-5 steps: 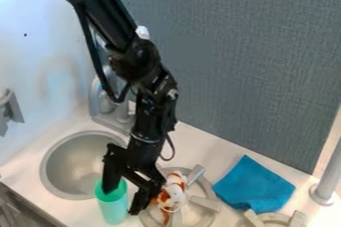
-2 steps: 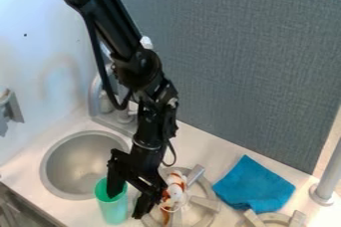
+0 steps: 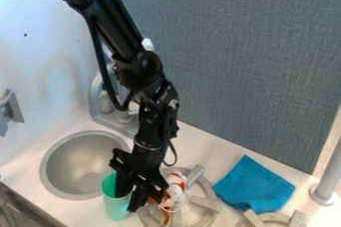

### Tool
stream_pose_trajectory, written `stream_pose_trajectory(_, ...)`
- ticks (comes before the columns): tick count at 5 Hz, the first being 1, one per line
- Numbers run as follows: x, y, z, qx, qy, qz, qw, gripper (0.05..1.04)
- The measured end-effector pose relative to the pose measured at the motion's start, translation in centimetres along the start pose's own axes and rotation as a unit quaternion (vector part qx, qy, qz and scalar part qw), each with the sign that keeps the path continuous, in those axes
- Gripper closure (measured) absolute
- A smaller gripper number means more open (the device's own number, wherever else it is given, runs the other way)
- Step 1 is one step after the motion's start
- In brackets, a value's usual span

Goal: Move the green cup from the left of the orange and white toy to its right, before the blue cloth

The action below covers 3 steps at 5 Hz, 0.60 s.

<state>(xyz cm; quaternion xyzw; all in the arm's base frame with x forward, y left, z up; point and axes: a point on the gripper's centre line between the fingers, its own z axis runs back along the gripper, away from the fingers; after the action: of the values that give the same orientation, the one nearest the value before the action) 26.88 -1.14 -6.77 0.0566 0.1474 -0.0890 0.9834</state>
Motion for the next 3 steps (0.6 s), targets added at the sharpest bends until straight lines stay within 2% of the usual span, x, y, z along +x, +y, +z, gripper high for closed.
stream_pose_trajectory(1, -0.4, 0.1, 0.0, 0.004, 0.011, 0.008, 0.9999, 0.918)
stream_pose_trajectory(2, -0.7, 0.0, 1.8, 0.030, 0.010, 0.012, 0.9994, 0.991)
stream_pose_trajectory(3, -0.4, -2.9, 6.0, 0.063, -0.041, -0.027, 0.9968, 0.995)
